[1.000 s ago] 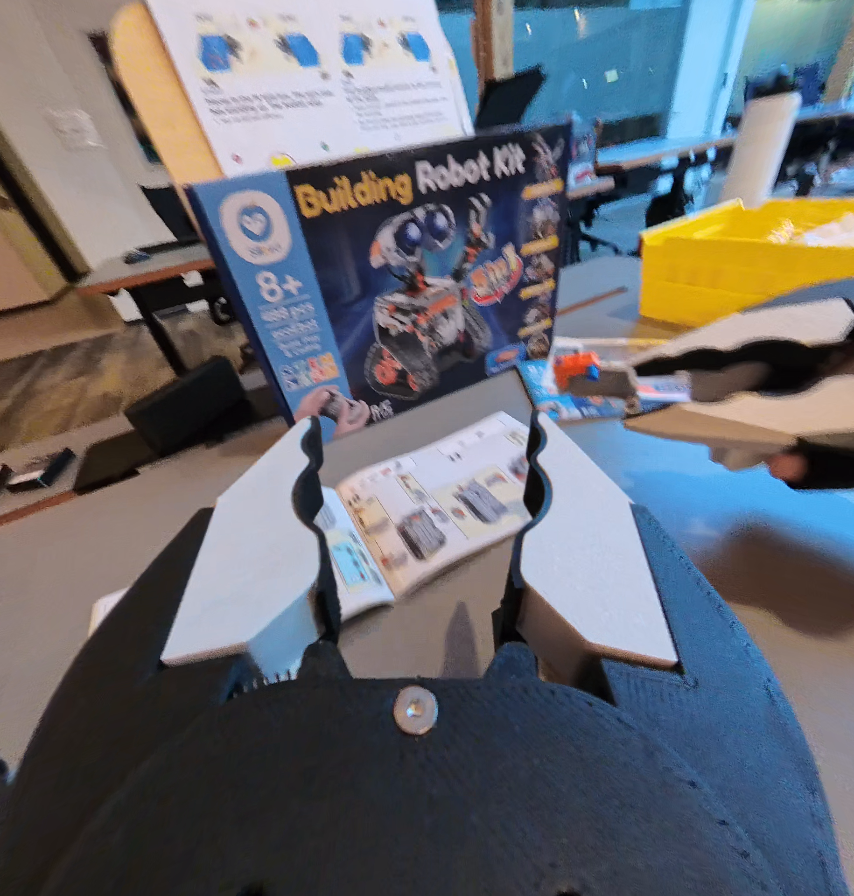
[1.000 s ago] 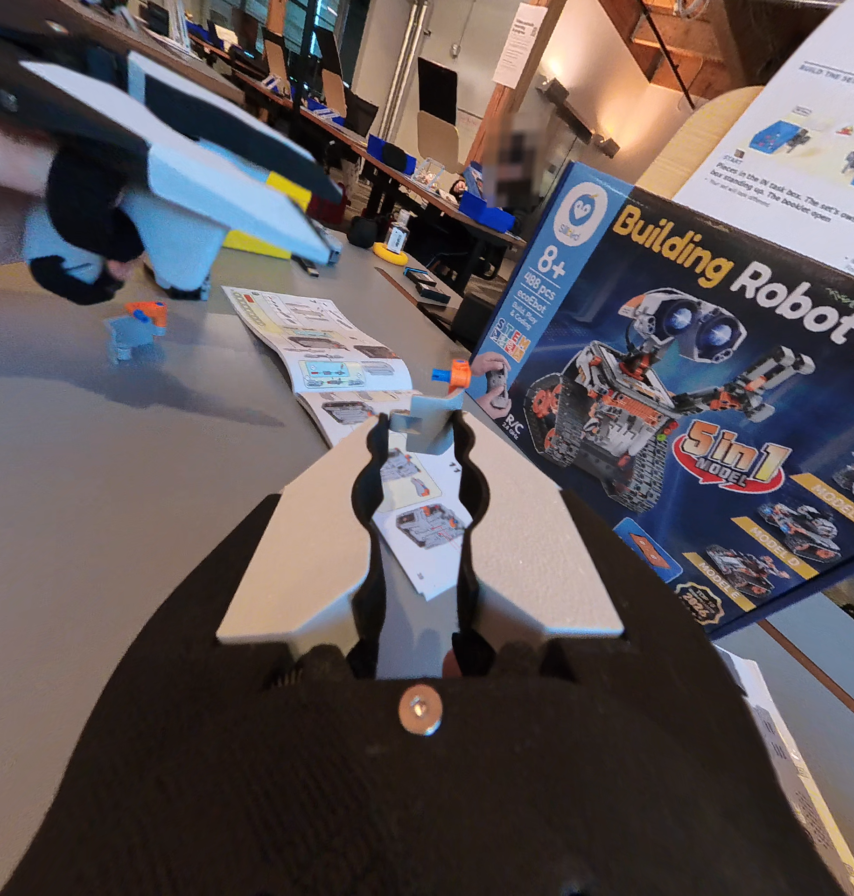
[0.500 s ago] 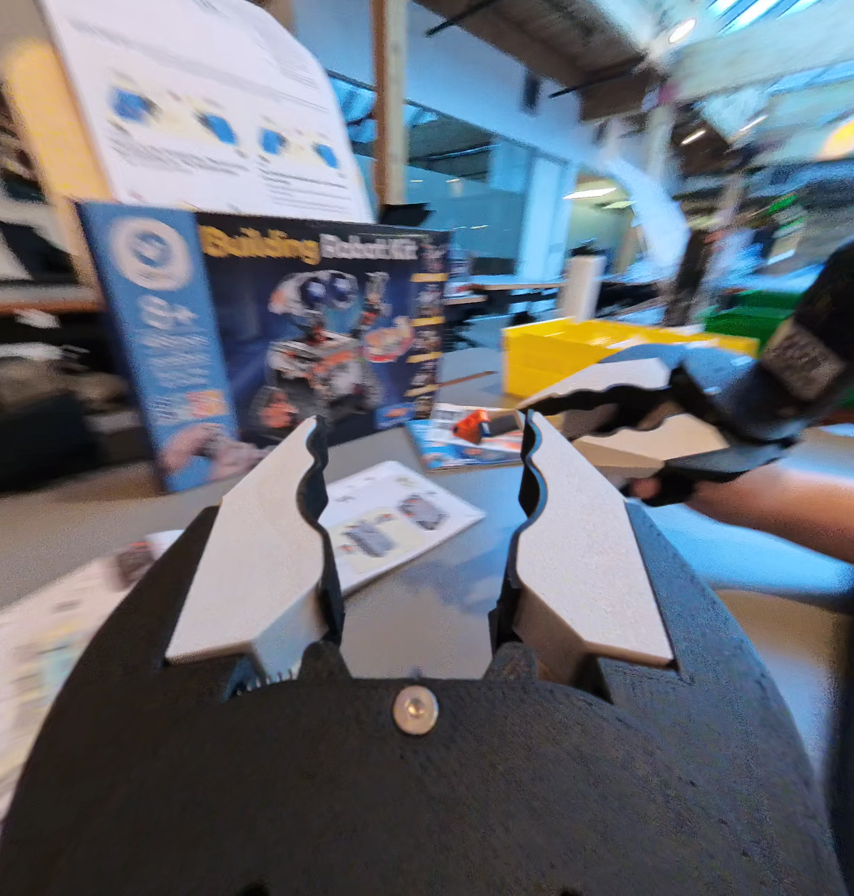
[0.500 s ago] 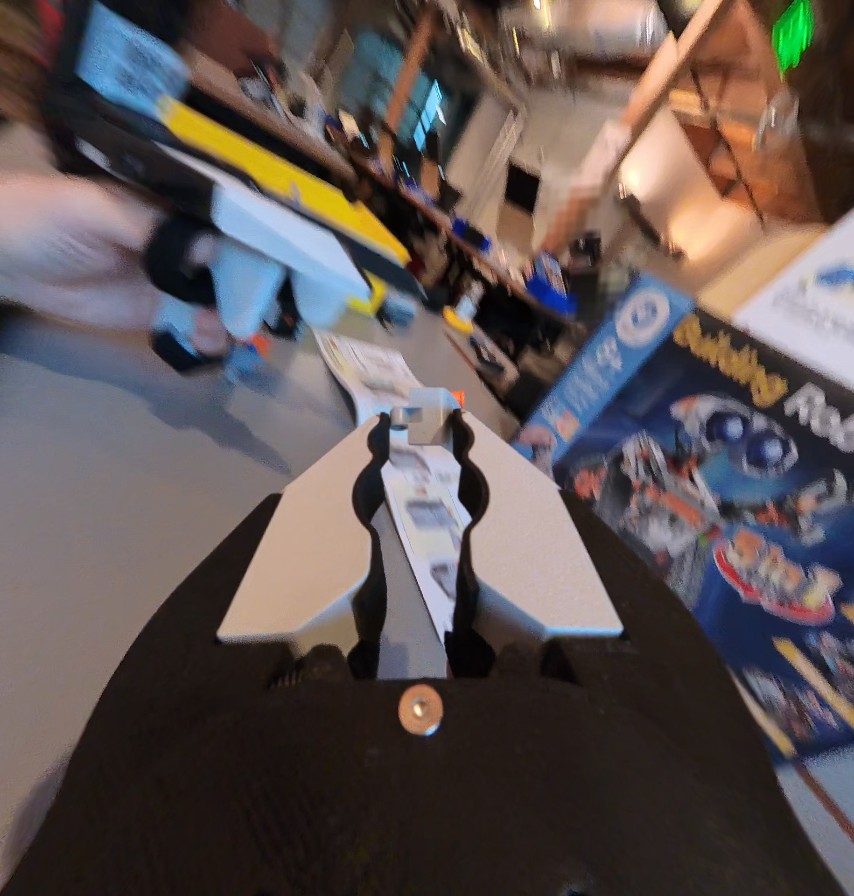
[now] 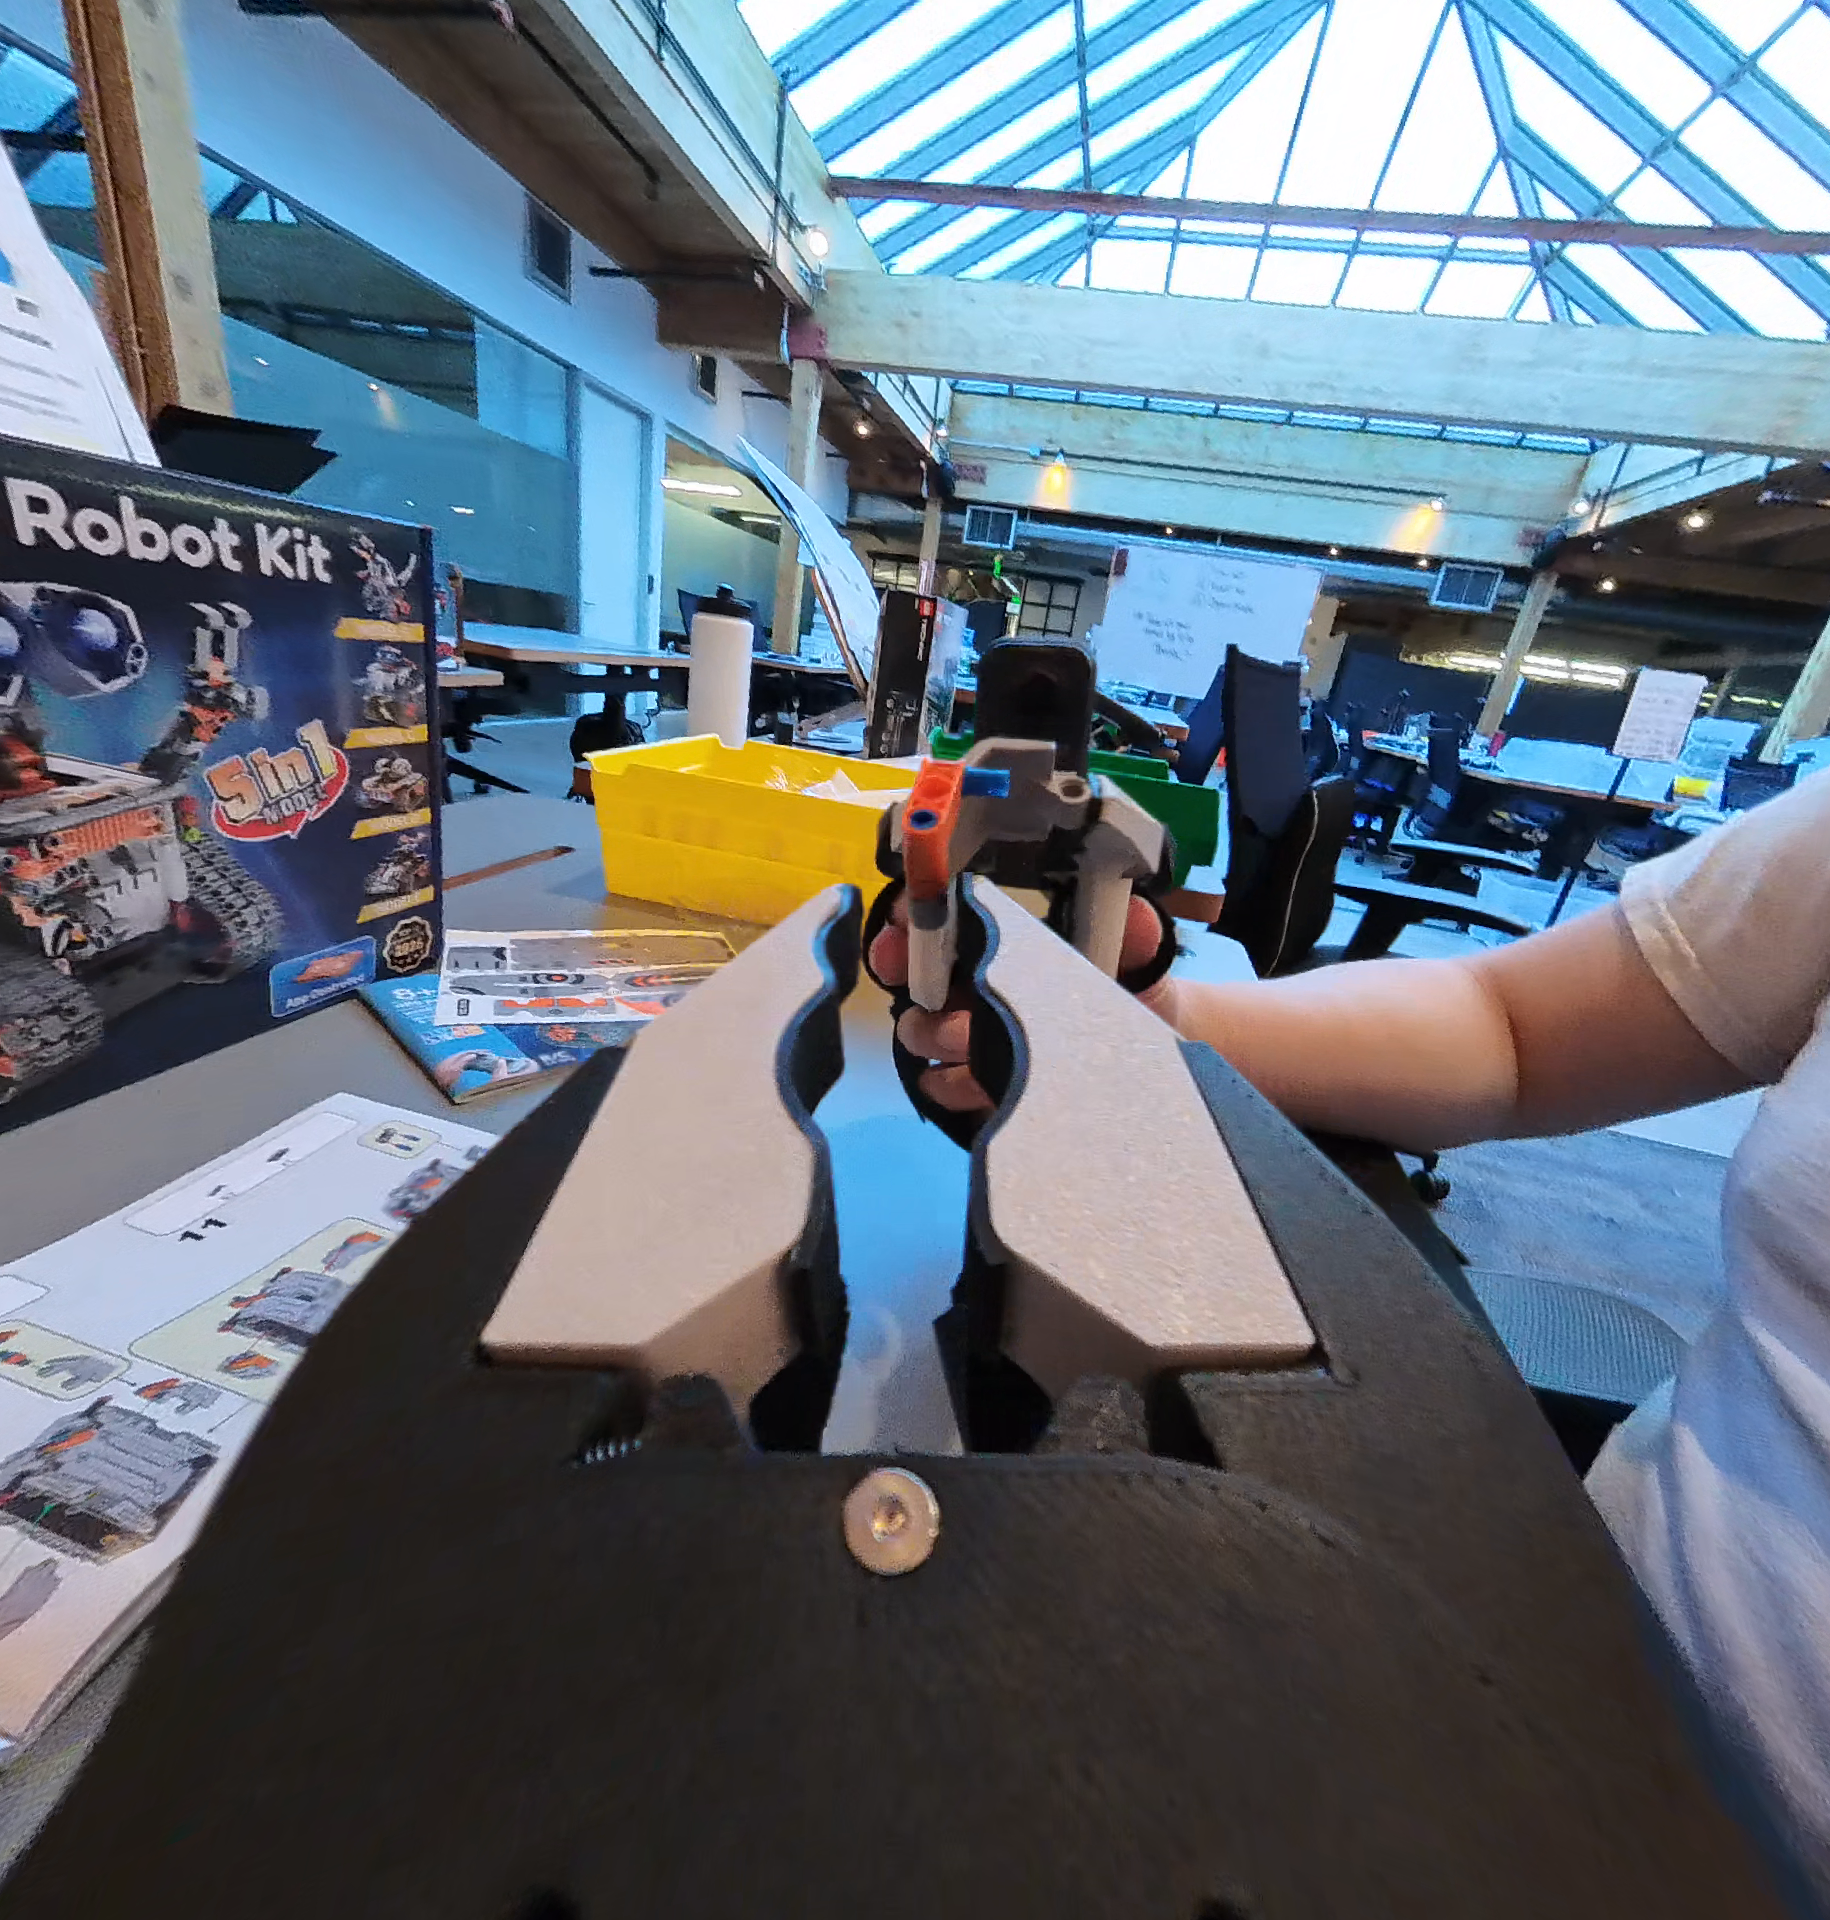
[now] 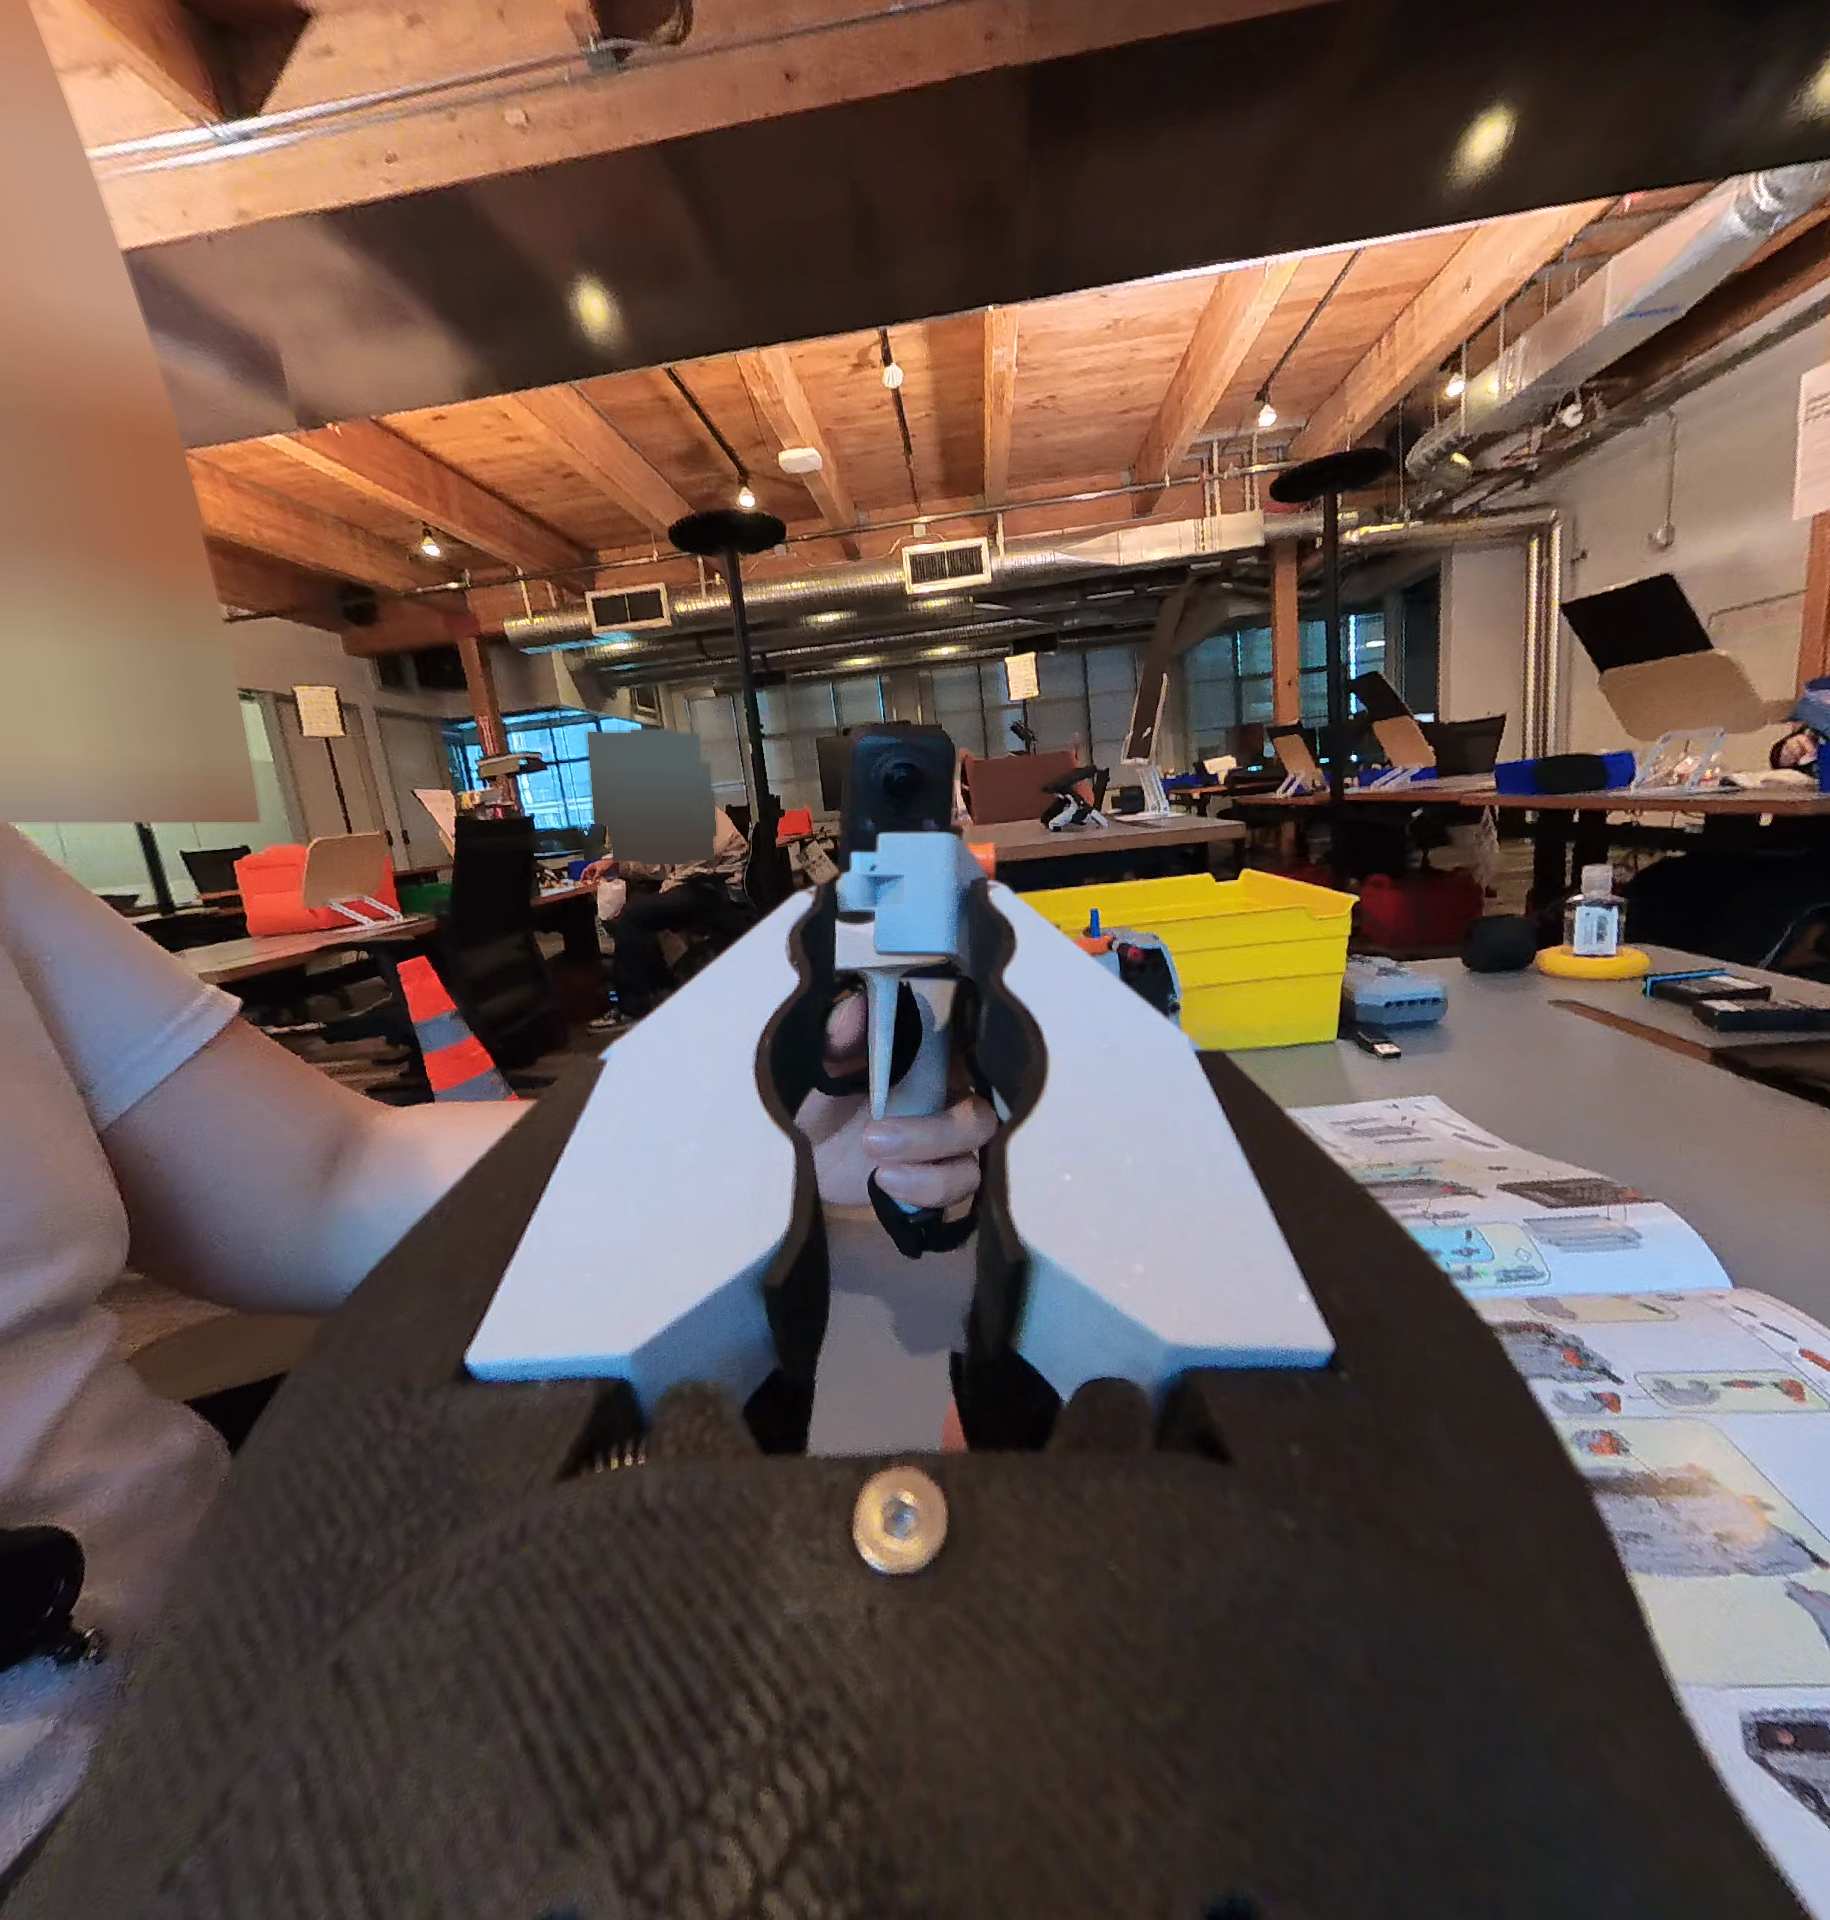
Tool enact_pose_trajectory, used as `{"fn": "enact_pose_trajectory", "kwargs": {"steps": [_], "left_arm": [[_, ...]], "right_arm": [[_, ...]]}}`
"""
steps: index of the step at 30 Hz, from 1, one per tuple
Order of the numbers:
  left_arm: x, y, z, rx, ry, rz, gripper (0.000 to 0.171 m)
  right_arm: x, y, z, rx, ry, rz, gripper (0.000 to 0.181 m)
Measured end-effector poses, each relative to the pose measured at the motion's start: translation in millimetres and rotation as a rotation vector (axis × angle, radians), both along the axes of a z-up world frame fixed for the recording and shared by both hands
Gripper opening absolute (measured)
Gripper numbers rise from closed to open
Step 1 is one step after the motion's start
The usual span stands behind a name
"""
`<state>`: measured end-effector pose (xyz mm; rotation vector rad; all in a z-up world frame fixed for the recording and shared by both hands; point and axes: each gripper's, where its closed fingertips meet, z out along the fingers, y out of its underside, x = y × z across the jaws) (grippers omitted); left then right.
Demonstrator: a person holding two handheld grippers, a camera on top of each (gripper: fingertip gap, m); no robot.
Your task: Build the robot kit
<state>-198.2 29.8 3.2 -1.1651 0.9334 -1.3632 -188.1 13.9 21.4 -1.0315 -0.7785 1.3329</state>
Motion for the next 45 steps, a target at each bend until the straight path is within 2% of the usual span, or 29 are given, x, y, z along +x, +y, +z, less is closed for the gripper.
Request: {"fn": "enact_pose_trajectory", "kwargs": {"steps": [2,4,7,10,14,15,17,19,26,28,33,35,37,38,41,43,45], "left_arm": [[0,-1,1,-0.002,-0.009,-0.005,0.015],[0,0,-1,-0.003,0.000,-0.003,0.005],[-2,2,-4,-0.023,0.021,-0.012,0.005],[-3,1,-3,-0.057,0.008,-0.045,0.004],[-4,-5,0,-0.022,0.007,-0.070,0.004],[-4,-8,0,-0.012,0.008,-0.082,0.004],[-3,-11,0,-0.005,0.012,-0.101,0.005],[-3,-13,0,-0.007,0.010,-0.115,0.005],[-3,-14,1,-0.001,0.003,-0.121,0.005],[-3,-14,1,-0.002,0.005,-0.120,0.005],[1,-12,-3,0.029,0.032,-0.082,0.005],[0,-5,-3,0.012,0.028,-0.034,0.009],[-4,9,0,-0.035,0.003,0.041,0.057],[-7,14,2,-0.047,-0.012,0.063,0.063],[-23,29,9,-0.019,-0.054,0.189,0.062],[-35,38,17,0.029,-0.089,0.294,0.062],[-50,44,28,0.066,-0.145,0.392,0.062]], "right_arm": [[-1,3,-4,-0.004,-0.025,-0.013,0.024],[-2,2,-5,-0.010,-0.029,0.000,0.024],[-3,4,-8,-0.017,-0.053,-0.005,0.024],[-4,1,-7,0.080,-0.097,-0.055,0.029],[-8,2,-15,0.245,-0.218,-0.187,0.035],[-9,3,-18,0.279,-0.250,-0.212,0.032],[-11,1,-23,0.334,-0.298,-0.238,0.015],[-13,0,-26,0.354,-0.317,-0.248,0.009],[-15,-2,-19,0.180,-0.200,-0.148,0.011],[-15,2,-19,0.114,-0.177,-0.138,0.005],[-11,8,-20,0.106,-0.181,-0.165,0.002],[-10,12,-20,0.149,-0.202,-0.218,0.002],[-4,20,-20,0.256,-0.251,-0.329,0.002],[3,28,-20,0.348,-0.305,-0.433,0.002],[32,50,-14,0.634,-0.443,-0.756,0.002],[53,64,-8,0.662,-0.434,-0.914,0.002],[65,76,-6,0.624,-0.394,-0.972,0.002]]}}
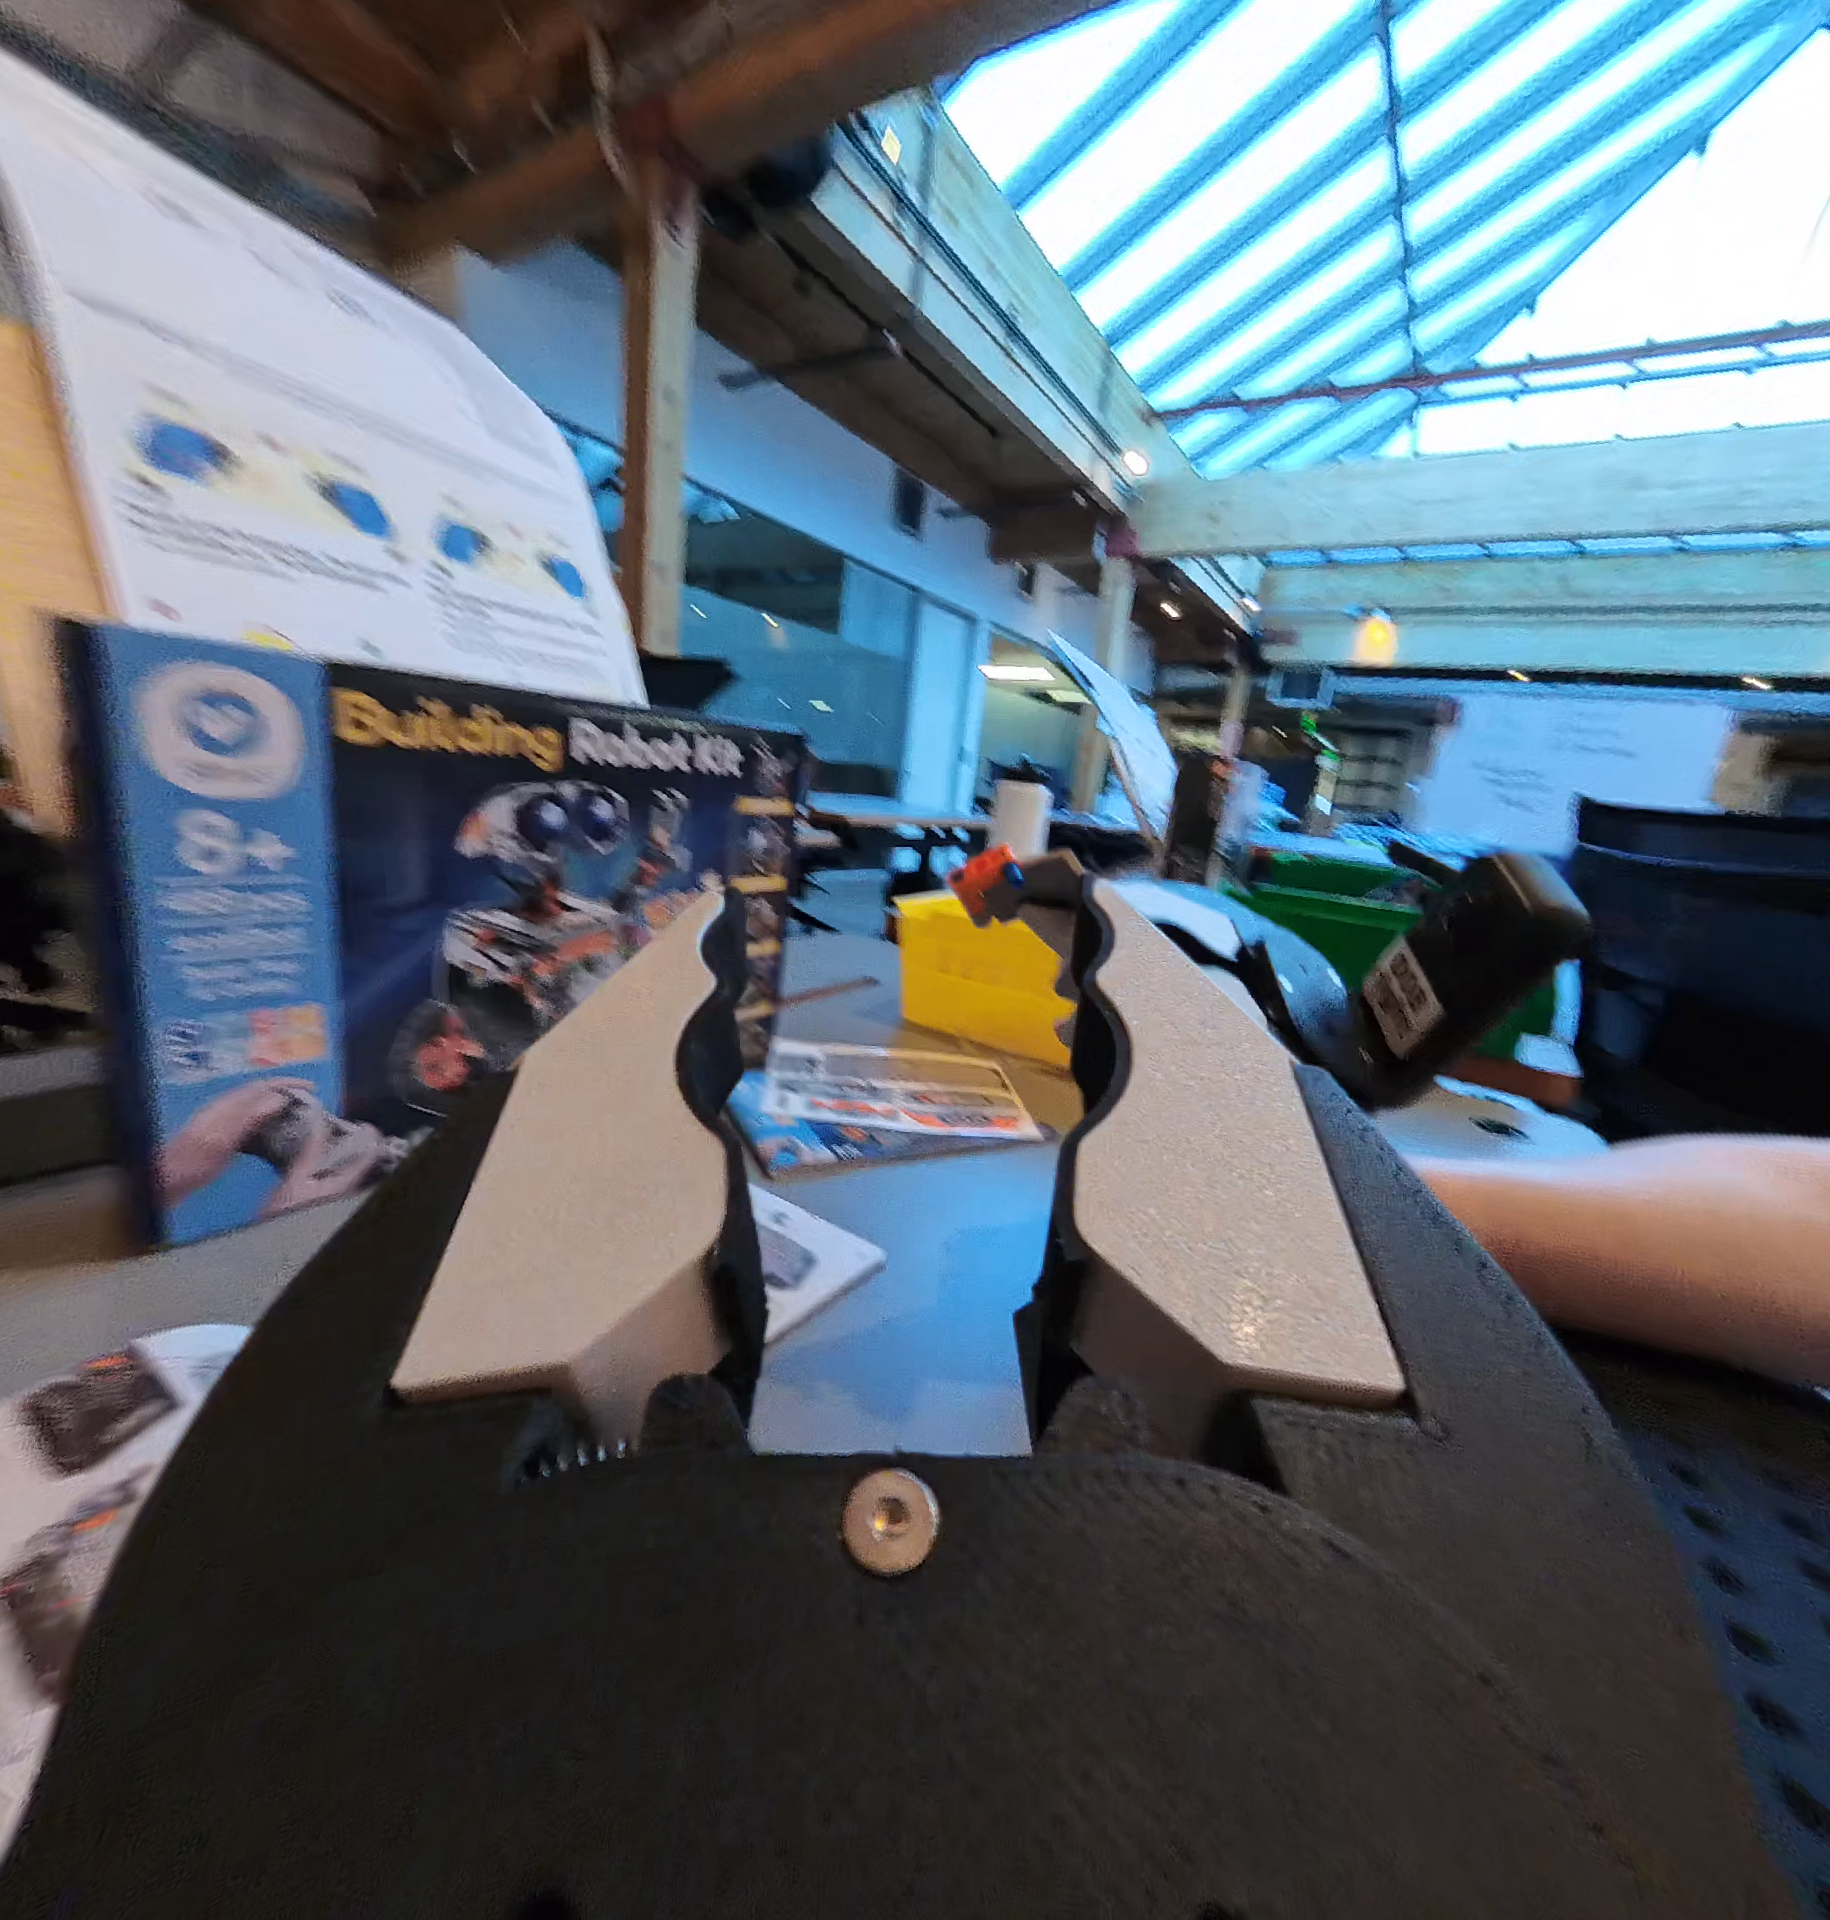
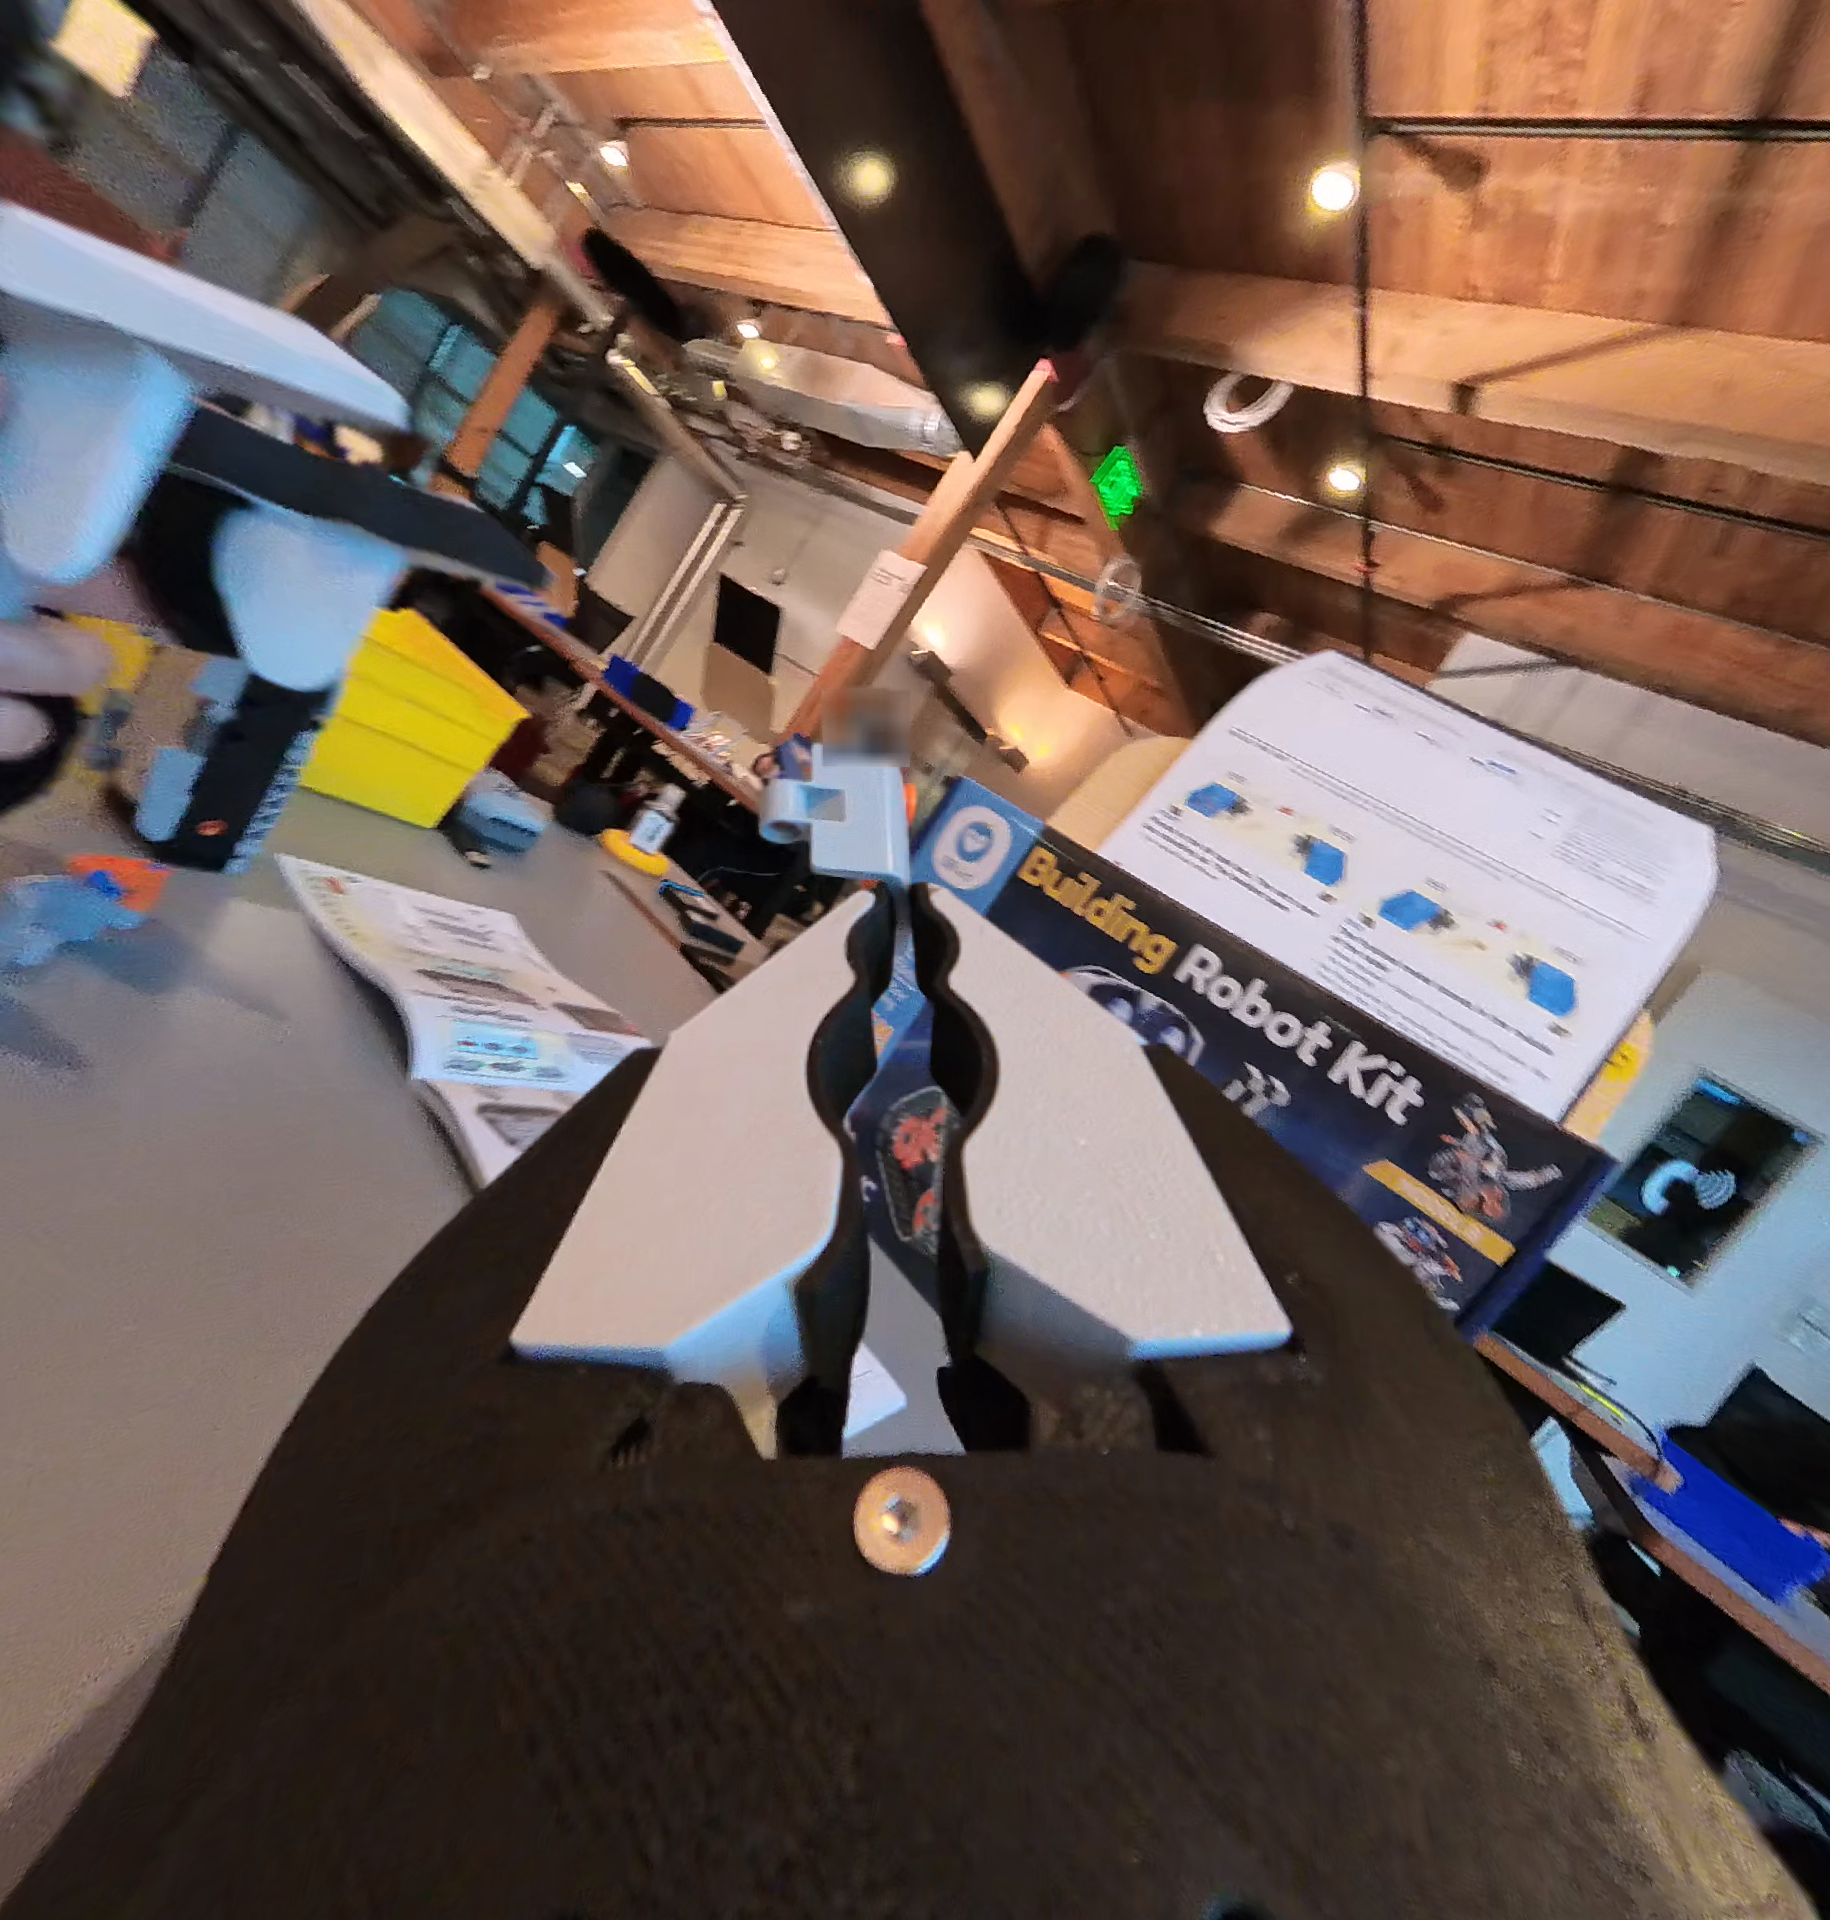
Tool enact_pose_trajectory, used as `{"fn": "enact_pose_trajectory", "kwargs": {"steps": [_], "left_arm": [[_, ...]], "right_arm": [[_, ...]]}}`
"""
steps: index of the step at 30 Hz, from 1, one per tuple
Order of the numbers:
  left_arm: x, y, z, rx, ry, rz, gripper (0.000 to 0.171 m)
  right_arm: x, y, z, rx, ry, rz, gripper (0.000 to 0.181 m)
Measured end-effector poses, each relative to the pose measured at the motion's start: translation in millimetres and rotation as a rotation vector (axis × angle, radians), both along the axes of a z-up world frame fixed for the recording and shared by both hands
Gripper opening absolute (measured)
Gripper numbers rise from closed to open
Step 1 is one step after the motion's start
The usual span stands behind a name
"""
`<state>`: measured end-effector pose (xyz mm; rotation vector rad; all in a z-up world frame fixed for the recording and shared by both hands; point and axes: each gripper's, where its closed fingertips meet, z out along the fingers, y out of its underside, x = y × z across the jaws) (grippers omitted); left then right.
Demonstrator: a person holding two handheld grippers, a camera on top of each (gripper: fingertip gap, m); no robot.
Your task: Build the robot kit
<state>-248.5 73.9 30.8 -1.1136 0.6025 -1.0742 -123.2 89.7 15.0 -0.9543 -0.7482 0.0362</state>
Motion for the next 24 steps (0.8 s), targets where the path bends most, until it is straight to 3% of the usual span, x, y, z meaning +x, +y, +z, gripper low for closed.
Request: {"fn": "enact_pose_trajectory", "kwargs": {"steps": [4,8,13,24], "left_arm": [[-30,5,18,0.055,-0.103,0.137,0.062],[-37,2,23,0.096,-0.113,0.188,0.065],[-30,0,22,0.103,-0.093,0.171,0.068],[-25,3,16,0.067,-0.082,0.144,0.072]], "right_arm": [[3,16,-1,0.035,0.013,-0.018,0.002],[-4,11,10,0.007,0.162,0.090,0.001],[-7,8,27,-0.053,0.414,0.210,0.001],[-4,-4,31,-0.092,0.480,0.328,0.001]]}}
